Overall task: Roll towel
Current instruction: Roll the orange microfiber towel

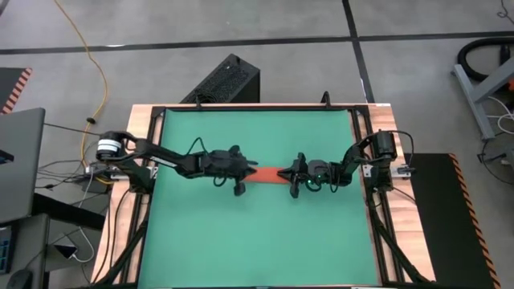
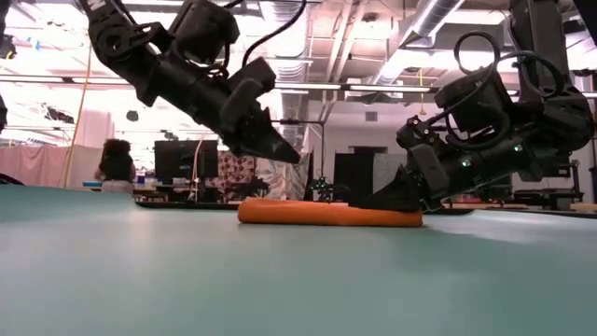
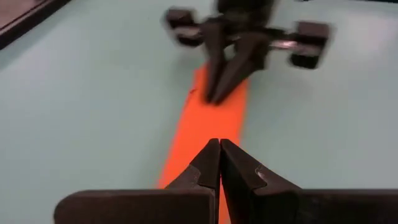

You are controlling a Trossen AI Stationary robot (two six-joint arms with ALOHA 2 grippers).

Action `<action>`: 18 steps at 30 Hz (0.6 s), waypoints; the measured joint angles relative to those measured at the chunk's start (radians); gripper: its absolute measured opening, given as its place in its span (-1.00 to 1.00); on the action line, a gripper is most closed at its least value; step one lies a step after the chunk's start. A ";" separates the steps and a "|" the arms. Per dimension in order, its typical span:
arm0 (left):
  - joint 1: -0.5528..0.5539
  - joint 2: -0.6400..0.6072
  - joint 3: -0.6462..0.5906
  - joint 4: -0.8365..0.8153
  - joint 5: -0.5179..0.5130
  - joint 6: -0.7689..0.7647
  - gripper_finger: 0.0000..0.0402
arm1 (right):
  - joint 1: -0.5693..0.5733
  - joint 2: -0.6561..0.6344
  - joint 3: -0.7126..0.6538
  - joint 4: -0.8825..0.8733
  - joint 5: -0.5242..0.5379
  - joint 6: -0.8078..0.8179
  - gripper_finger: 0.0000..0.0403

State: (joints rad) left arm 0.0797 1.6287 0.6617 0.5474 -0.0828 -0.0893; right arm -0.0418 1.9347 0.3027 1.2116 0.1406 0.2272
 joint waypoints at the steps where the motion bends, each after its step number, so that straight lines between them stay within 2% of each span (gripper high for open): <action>1: -0.006 0.015 0.000 0.032 0.004 0.016 -1.00 | 0.000 0.000 0.000 0.000 0.000 0.000 -0.71; 10: 0.012 0.193 -0.001 0.136 -0.018 0.030 -1.00 | 0.000 0.000 0.000 0.000 -0.001 0.000 -0.71; 18: 0.036 0.270 0.002 0.131 0.007 -0.049 -1.00 | 0.000 0.000 0.000 -0.017 -0.003 0.000 -0.71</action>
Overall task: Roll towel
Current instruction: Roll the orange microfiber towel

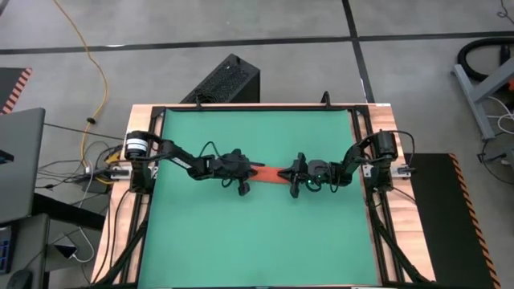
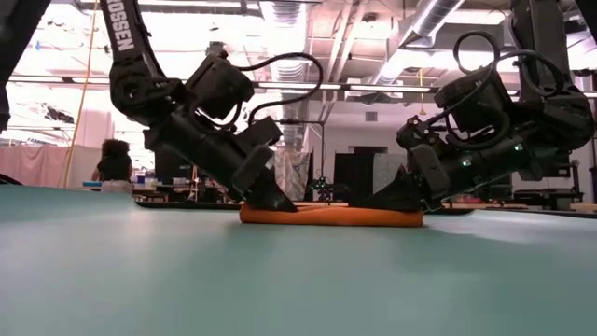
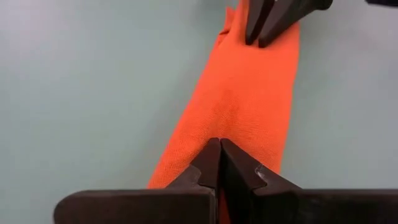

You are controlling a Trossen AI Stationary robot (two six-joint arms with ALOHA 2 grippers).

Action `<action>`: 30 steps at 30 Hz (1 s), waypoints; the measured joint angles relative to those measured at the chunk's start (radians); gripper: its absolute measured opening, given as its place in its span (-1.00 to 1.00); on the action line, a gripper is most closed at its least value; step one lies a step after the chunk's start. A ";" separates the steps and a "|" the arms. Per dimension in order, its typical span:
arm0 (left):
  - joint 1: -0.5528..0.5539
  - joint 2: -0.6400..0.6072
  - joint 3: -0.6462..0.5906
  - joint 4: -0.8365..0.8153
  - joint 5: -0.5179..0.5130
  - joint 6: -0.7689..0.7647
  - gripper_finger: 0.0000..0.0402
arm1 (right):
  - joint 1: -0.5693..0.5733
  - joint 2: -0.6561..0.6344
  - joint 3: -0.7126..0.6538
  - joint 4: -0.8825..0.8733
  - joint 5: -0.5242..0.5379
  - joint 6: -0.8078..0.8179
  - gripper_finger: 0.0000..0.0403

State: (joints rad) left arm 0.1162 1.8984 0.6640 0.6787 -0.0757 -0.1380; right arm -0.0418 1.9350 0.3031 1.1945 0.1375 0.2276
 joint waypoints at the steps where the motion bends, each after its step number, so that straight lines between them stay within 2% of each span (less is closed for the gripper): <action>1: 0.000 0.001 0.000 -0.015 0.007 -0.008 -1.00 | 0.000 0.000 0.000 -0.002 0.000 0.000 -0.71; 9: -0.022 -0.001 0.002 -0.082 0.008 -0.063 -1.00 | -0.002 0.000 0.000 -0.007 -0.001 0.000 -0.71; 18: -0.036 -0.015 -0.002 -0.073 0.031 -0.098 -1.00 | -0.012 0.001 -0.002 0.085 -0.012 -0.015 -0.71; 25: -0.038 -0.131 -0.003 -0.109 0.073 -0.090 -1.00 | -0.012 -0.004 -0.001 0.131 -0.016 -0.014 -0.71; 30: -0.038 -0.211 -0.002 -0.183 0.022 -0.054 -1.00 | -0.012 -0.073 -0.003 0.092 -0.016 -0.023 -0.71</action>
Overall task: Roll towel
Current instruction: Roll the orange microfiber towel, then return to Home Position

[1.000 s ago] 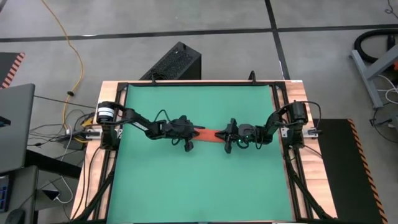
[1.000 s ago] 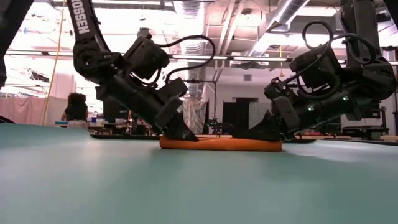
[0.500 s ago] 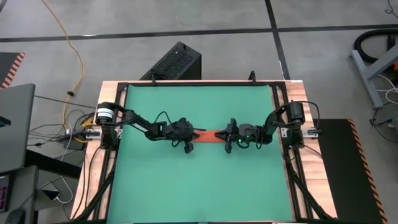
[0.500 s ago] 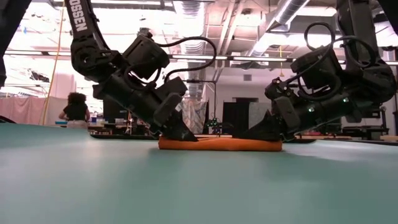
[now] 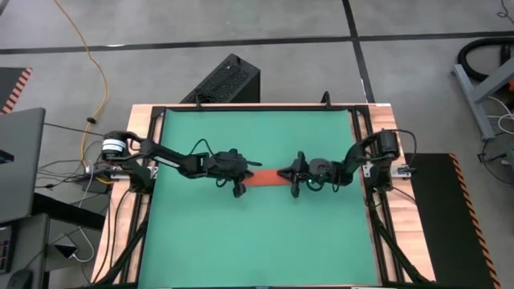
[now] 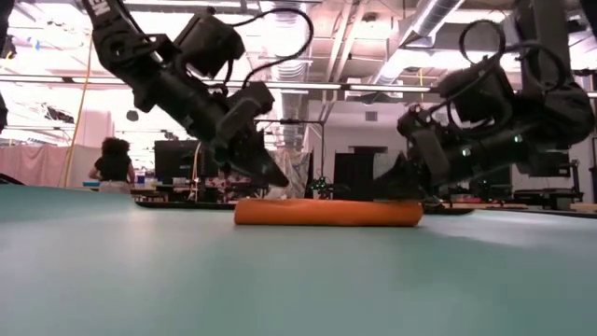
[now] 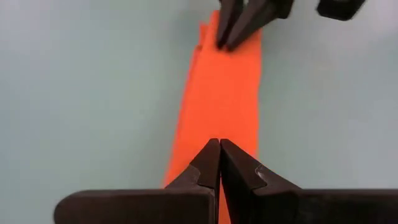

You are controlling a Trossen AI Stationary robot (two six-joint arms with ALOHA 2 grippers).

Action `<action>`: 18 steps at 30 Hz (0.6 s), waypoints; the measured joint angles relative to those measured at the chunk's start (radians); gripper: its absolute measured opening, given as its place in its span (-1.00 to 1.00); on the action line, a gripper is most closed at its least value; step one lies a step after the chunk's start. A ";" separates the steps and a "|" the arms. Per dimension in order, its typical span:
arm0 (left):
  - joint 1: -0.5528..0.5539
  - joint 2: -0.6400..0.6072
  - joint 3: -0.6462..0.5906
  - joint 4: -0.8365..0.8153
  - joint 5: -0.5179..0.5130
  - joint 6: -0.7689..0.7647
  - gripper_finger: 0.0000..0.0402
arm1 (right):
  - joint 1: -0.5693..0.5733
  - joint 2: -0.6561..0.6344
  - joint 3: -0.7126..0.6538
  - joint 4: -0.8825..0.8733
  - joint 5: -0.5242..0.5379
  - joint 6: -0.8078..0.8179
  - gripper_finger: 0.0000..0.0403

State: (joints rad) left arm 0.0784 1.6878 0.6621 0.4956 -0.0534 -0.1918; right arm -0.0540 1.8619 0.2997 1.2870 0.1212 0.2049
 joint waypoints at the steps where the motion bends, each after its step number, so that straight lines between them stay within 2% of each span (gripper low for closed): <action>1: 0.000 -0.015 0.000 -0.008 -0.011 0.007 -1.00 | 0.000 -0.024 0.000 -0.015 0.000 -0.005 -0.71; 8: 0.000 -0.137 0.000 -0.040 -0.002 0.026 -1.00 | 0.000 -0.266 0.001 -0.186 -0.013 -0.030 -0.71; 18: 0.006 -0.456 0.000 -0.244 -0.008 0.146 -1.00 | 0.000 -0.753 0.002 -0.514 -0.072 -0.104 -0.71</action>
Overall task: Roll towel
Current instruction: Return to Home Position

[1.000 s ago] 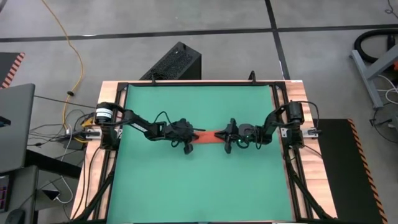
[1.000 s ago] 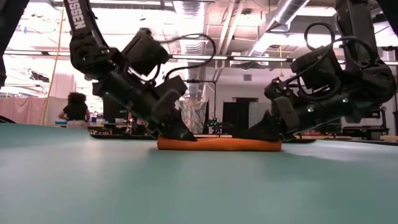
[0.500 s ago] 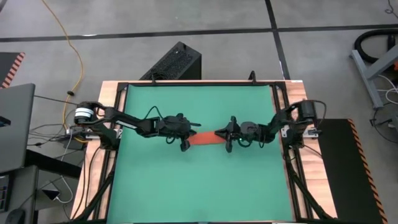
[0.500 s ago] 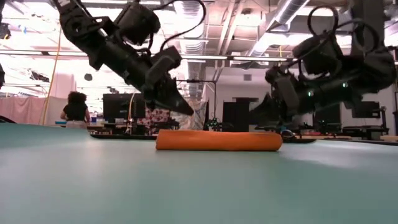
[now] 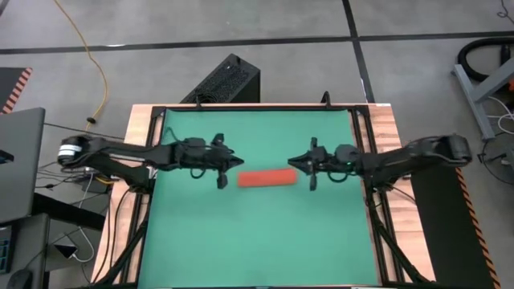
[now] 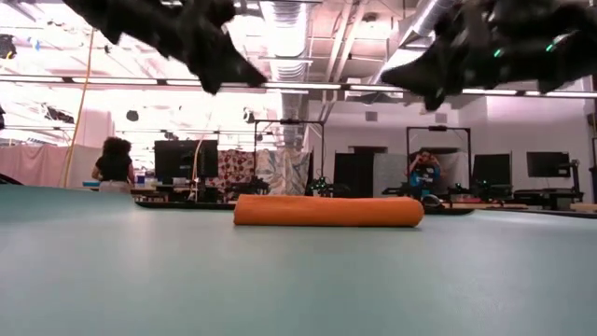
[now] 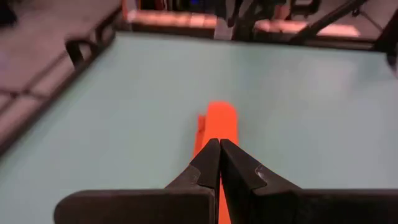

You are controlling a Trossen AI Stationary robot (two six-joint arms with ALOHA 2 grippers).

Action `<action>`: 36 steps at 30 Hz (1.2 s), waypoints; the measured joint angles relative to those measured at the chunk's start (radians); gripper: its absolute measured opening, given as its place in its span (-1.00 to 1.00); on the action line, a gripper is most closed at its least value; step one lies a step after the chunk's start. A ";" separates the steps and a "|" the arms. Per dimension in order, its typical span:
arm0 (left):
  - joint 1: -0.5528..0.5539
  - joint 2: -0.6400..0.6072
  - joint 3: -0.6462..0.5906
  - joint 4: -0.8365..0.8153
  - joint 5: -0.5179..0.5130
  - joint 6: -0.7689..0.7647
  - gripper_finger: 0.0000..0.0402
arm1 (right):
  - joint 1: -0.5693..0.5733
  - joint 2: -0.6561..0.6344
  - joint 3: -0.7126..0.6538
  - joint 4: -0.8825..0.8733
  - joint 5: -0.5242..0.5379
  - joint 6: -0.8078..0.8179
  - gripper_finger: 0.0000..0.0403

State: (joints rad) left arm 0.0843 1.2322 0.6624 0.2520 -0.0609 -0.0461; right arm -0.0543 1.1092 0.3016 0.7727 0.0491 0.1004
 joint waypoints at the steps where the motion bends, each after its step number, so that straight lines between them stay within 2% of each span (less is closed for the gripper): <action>1: 0.000 -0.037 0.000 -0.014 0.000 0.021 -1.00 | 0.001 -0.057 0.000 -0.040 0.000 -0.009 -0.71; 6: 0.031 -0.240 0.000 -0.100 0.007 0.105 -1.00 | 0.001 -0.360 0.000 -0.279 0.000 -0.060 -0.71; 9: 0.059 -0.361 -0.046 -0.089 0.040 0.112 -1.00 | 0.000 -0.539 0.000 -0.432 0.001 -0.079 -0.71; 14: 0.092 -0.565 -0.277 0.074 0.024 0.025 -1.00 | 0.003 -0.788 0.001 -0.653 0.060 -0.084 -0.71; 18: 0.094 -0.679 -0.443 0.207 -0.009 -0.059 -1.00 | 0.002 -0.949 -0.002 -0.819 0.101 -0.099 -0.71; 22: 0.094 -0.781 -0.544 0.241 -0.054 -0.107 -1.00 | 0.001 -1.110 -0.065 -0.811 0.120 -0.101 -0.71; 27: 0.094 -0.888 -0.601 0.236 -0.047 -0.133 -1.00 | 0.001 -1.074 -0.140 -0.731 0.119 -0.040 -0.71; 29: 0.094 -0.920 -0.603 0.177 -0.020 -0.134 -1.00 | 0.001 -1.076 -0.171 -0.723 0.121 0.017 -0.71; 36: 0.094 -0.958 -0.604 0.077 -0.011 -0.147 -1.00 | 0.001 -1.099 -0.289 -0.574 0.153 0.052 -0.71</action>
State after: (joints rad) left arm 0.1787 0.2740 0.0582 0.3286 -0.0722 -0.1927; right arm -0.0532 0.0105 0.0129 0.1991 0.2021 0.1527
